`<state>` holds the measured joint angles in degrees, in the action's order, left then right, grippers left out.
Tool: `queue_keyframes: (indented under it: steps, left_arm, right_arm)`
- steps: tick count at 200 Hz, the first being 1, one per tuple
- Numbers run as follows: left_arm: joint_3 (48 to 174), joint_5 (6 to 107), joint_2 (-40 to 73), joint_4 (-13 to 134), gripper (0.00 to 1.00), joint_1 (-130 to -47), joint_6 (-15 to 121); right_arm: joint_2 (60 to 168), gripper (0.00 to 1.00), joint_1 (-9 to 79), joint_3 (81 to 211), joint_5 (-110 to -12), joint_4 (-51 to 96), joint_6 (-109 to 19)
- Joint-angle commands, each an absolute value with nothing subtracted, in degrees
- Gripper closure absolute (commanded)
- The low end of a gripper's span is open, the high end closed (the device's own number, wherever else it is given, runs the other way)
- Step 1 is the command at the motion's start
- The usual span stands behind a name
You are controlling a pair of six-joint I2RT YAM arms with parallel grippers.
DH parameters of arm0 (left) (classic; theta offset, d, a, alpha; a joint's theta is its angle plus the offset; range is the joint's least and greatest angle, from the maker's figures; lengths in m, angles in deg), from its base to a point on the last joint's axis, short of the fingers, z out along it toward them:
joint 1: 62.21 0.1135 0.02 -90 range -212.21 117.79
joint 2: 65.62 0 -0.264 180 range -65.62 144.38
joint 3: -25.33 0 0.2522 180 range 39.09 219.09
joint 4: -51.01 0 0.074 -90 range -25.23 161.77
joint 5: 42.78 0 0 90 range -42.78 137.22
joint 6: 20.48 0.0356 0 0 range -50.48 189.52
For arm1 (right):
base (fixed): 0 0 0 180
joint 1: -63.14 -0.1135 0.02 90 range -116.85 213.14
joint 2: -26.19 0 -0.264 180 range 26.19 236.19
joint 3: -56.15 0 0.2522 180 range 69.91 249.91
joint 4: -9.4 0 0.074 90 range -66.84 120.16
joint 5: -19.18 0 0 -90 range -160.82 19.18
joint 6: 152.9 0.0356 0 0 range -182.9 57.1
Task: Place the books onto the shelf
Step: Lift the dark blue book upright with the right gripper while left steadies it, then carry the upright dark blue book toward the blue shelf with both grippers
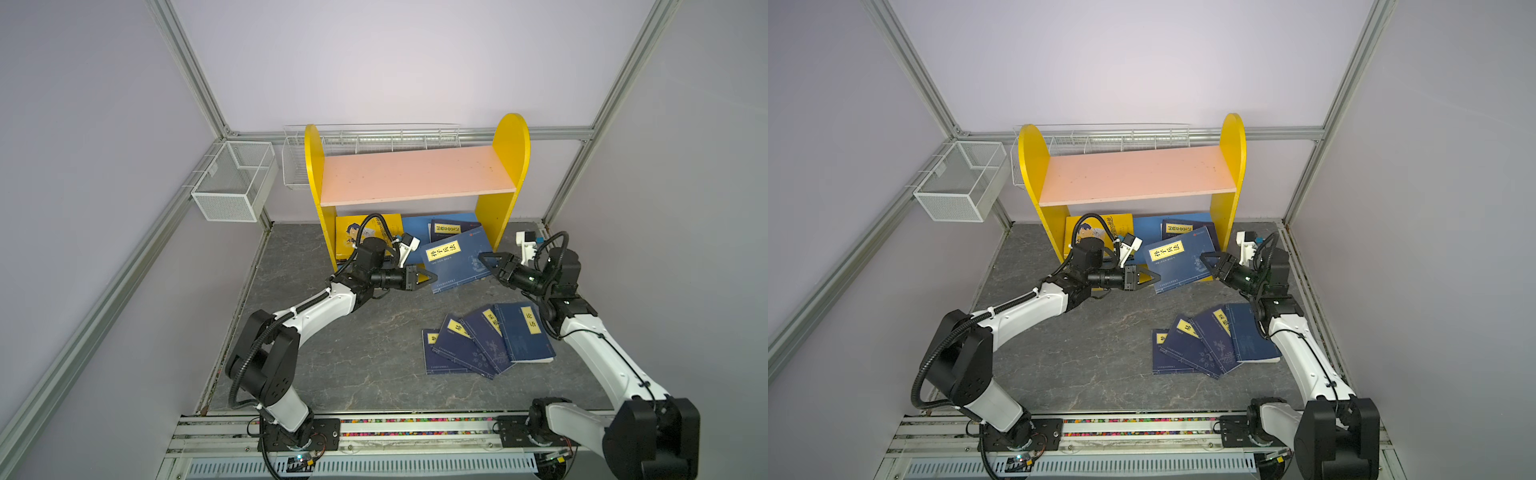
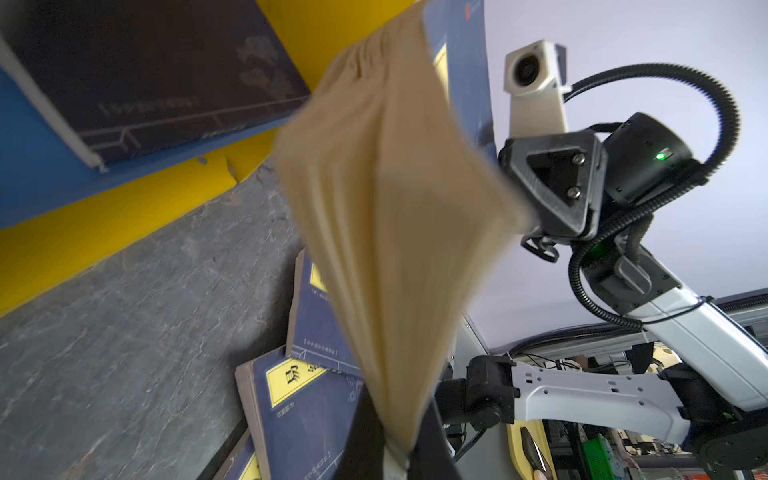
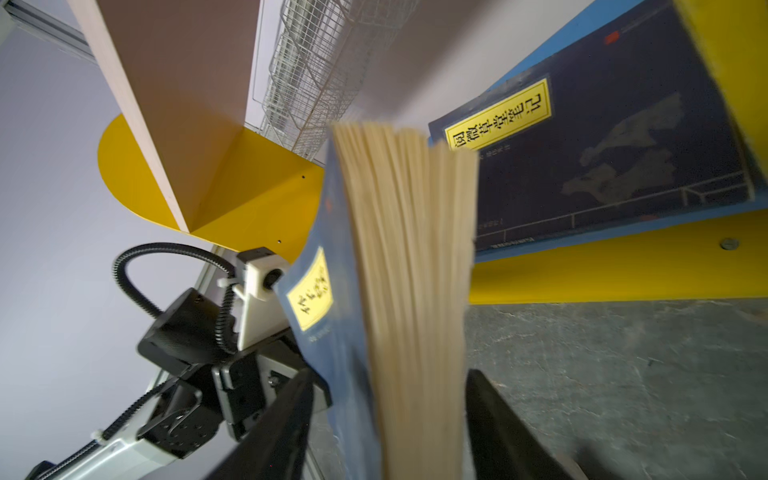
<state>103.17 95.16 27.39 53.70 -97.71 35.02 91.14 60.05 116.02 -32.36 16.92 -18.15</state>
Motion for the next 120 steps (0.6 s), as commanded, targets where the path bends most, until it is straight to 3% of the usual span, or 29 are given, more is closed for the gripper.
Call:
queue_keyframes:
  steps: [1,20,61,120]
  left_arm:
    - [105.68,91.48,26.04,44.52,1.0,-97.45,32.2]
    - [106.87,91.73,28.61,38.23,1.0,-97.54,27.37]
    - [109.33,92.13,32.44,35.68,1.0,-97.89,24.69]
    - [108.62,91.9,33.17,35.15,1.0,-98.33,24.47]
  right_arm:
    - [87.15,0.25,60.49,114.57,-36.43,22.3,-20.71]
    - [85.36,0.24,60.42,113.01,-36.57,20.96,-20.31]
    - [85.86,0.3,57.7,112.64,-34.34,13.69,-17.98]
    - [92.56,0.48,54.47,114.71,-34.45,3.57,-13.1]
